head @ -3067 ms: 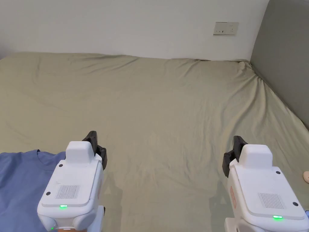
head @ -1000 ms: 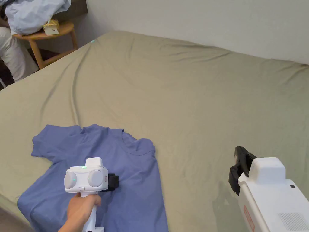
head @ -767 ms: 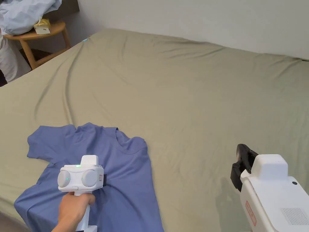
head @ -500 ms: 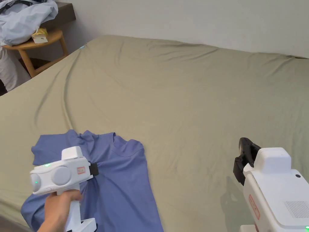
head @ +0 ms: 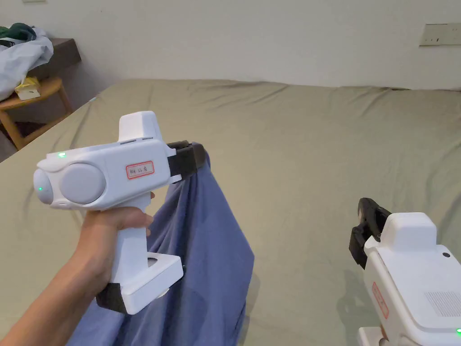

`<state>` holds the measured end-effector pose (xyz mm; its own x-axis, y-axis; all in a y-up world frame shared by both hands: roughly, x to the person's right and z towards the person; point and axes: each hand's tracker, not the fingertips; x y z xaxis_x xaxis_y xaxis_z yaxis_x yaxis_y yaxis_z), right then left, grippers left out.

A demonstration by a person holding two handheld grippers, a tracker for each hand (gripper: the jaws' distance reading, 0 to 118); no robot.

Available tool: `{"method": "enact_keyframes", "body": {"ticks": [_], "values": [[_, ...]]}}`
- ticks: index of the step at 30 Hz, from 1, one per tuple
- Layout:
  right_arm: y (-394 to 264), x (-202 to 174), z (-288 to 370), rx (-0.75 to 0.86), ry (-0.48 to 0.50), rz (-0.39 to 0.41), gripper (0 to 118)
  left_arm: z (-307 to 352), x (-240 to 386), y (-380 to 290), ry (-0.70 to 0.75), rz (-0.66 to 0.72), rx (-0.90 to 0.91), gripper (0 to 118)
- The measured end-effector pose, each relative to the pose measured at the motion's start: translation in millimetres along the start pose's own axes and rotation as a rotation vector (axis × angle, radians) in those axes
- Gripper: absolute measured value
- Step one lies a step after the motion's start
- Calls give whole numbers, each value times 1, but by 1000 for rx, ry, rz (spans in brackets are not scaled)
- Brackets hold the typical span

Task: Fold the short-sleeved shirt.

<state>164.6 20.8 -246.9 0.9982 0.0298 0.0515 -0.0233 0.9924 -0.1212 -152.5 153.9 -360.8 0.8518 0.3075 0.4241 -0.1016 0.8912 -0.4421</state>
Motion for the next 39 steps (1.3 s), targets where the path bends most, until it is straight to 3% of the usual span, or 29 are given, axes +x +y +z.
{"method": "enact_keyframes", "body": {"ticks": [9, 12, 17, 21, 30, 36, 38, 39], "values": [[4, 70, 42, 31, -188, -2, 1, -66, 130, 37, -247, -192, 33, 2], [4, 94, 55, 23, -243, -4, 1, -96, 159, 32, -311, -196, -17, 2], [1, 124, 75, 16, -335, 3, 1, -136, 195, 3, -374, -212, -85, 2], [-4, 137, 84, 4, -372, -2, 1, -171, 200, -57, -409, -210, -259, 2], [-18, 137, 81, -40, -375, -5, 1, -231, 147, -234, -199, -267, -657, 2], [-23, 127, 77, -59, -349, -9, 1, -244, 121, -287, -121, -307, -740, 3], [-23, 124, 76, -62, -344, -1, 1, -236, 121, -278, -130, -257, -689, 9], [-22, 124, 75, -62, -342, 2, 1, -233, 120, -271, -138, -226, -678, 24]]}}
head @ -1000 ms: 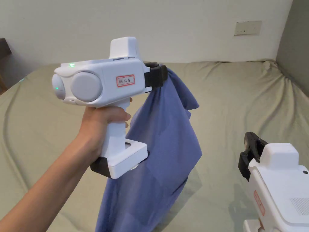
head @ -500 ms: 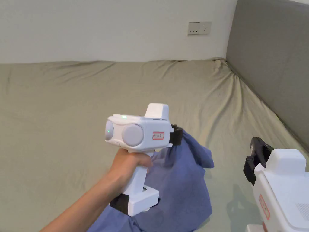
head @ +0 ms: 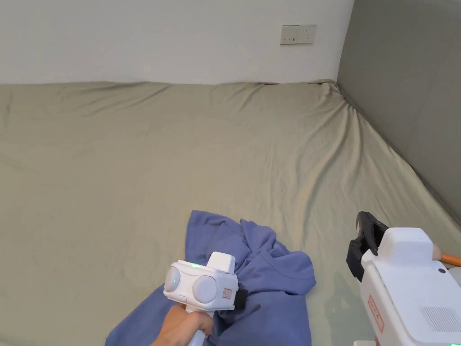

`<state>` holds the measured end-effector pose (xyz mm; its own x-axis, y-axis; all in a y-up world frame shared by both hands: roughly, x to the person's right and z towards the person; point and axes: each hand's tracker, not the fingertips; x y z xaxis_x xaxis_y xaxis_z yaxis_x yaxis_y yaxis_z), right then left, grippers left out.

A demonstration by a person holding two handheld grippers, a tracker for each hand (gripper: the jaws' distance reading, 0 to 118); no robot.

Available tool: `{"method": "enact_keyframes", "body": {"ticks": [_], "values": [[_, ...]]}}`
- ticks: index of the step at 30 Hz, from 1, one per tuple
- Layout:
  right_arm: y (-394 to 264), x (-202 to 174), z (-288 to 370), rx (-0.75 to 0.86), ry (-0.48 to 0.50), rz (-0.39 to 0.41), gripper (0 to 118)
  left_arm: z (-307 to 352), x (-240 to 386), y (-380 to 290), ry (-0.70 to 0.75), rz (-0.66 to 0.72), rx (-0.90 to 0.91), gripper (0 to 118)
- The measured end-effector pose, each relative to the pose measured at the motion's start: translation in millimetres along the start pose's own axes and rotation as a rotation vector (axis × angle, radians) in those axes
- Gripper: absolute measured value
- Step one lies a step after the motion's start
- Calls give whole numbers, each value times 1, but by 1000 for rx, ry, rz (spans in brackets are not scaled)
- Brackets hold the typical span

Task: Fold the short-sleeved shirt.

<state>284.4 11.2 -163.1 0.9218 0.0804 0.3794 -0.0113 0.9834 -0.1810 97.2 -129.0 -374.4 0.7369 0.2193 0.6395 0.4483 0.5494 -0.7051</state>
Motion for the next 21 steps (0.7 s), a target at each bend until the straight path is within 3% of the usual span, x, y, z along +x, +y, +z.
{"method": "enact_keyframes", "body": {"ticks": [1, 3, 4, 11, 16, 21], "values": [[1, -1, 0, 1, 2, -1, 1, 7, -1, 3, -7, 7, 16, 47], [4, -3, 0, 4, 3, -2, 1, 25, -2, 11, 2, 21, 69, 108], [6, -5, 0, 9, 3, -4, 1, 38, -3, 15, -6, 28, 120, 118], [25, -15, 3, 44, 0, 3, 1, 155, -15, 36, 65, 12, 553, 114], [38, -21, 2, 71, -4, -7, 1, 217, -29, 25, 285, -46, 837, 114], [45, -28, 2, 97, 0, -8, 1, 236, -47, 8, 495, -76, 923, 110]]}}
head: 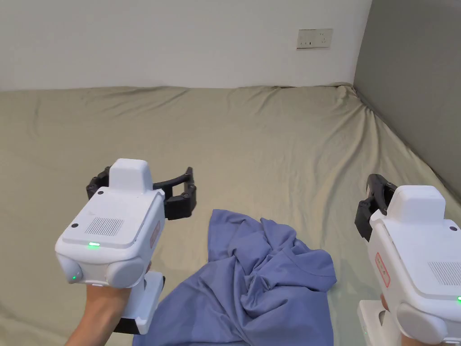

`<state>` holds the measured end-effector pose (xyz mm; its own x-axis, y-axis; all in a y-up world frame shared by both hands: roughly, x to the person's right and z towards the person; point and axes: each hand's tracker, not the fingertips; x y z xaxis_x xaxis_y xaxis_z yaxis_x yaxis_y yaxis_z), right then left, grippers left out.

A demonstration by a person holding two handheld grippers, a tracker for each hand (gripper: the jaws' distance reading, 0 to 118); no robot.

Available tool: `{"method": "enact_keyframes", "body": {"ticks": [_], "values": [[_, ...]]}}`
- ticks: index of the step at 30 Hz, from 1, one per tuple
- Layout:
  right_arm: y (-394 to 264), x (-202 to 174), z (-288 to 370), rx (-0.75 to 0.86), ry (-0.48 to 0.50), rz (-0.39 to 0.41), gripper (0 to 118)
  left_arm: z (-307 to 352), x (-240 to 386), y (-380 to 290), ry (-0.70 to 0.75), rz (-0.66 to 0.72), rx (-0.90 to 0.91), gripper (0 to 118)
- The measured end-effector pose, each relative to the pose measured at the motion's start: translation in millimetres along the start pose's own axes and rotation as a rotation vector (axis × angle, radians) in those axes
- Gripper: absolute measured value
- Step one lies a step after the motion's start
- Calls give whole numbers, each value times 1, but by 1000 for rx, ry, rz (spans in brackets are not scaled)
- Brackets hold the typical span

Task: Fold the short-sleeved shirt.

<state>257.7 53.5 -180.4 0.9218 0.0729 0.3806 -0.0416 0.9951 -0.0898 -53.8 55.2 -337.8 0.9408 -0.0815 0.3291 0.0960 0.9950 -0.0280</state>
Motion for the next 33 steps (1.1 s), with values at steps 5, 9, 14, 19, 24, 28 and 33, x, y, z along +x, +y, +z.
{"method": "enact_keyframes", "body": {"ticks": [5, 9, 14, 19, 24, 28, 33], "values": [[2, -5, 1, 6, 15, 6, 2, 8, -16, -8, 56, 11, -4, 16], [1, -7, 2, 7, 21, 5, 2, 10, -28, -14, 19, 64, -47, 0], [-2, -5, 2, 0, 23, 4, 2, -7, -29, -22, 19, 105, -246, 0], [-8, -2, 1, -15, 22, 3, 2, -22, -38, -67, -65, 242, -541, 0], [-17, -1, -4, -42, 26, 3, 2, -23, -34, -129, -113, 242, -815, 0], [-24, -2, -6, -65, 33, 9, 2, -19, -30, -164, -123, 237, -905, 5], [-30, -4, -10, -88, 42, 19, 2, -18, -28, -187, -90, 241, -958, 94]]}}
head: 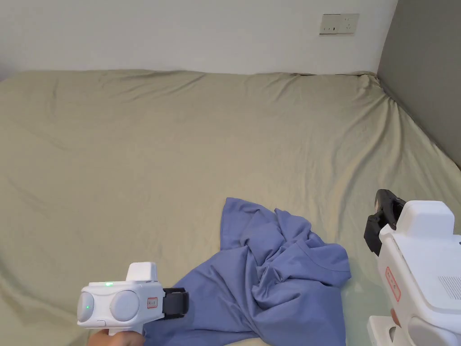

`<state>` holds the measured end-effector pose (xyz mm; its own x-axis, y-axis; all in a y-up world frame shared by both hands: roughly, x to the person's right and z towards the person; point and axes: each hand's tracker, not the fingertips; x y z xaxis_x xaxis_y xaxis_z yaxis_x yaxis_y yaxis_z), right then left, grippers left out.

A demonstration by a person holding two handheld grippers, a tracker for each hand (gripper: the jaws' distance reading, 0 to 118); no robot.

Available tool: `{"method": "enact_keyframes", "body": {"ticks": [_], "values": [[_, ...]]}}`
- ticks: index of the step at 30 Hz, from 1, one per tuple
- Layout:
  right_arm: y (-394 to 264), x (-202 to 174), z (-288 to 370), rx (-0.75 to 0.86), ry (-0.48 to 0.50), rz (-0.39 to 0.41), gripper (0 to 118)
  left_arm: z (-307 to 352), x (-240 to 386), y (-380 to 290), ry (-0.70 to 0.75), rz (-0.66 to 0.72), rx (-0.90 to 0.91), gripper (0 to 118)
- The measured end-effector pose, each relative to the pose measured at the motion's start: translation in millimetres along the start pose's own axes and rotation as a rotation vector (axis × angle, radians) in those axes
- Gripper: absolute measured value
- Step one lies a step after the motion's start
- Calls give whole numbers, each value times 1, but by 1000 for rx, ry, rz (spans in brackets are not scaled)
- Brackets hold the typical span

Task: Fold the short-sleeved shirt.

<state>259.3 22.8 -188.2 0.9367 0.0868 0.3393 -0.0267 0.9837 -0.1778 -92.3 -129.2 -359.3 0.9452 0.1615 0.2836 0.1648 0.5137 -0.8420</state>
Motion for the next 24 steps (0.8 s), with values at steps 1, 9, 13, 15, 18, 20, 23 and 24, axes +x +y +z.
{"method": "enact_keyframes", "body": {"ticks": [1, 9, 13, 15, 18, 20, 23, 24], "values": [[-1, 0, -1, -3, 2, 0, 2, -2, 1, -4, 18, 0, -11, 106], [-8, 2, -9, -34, 5, 12, 2, -17, 17, -20, 103, -91, -8, 60], [-19, 7, -26, -106, -6, 8, 2, -9, 20, -14, 53, -88, 0, 2], [-28, 11, -42, -165, -15, -6, 9, -3, 19, -10, 16, -31, 10, 2], [-42, 18, -79, -323, -26, -9, 53, 14, 17, -5, -6, -23, 64, 2], [-56, 21, -109, -440, -21, -11, 91, 24, 20, 0, -32, -20, 104, 2], [-84, 21, -152, -618, 1, -19, 112, 35, 22, 10, -71, -15, 152, 2], [-92, 20, -161, -655, 14, -10, 110, 37, 23, 12, -81, -20, 163, 2]]}}
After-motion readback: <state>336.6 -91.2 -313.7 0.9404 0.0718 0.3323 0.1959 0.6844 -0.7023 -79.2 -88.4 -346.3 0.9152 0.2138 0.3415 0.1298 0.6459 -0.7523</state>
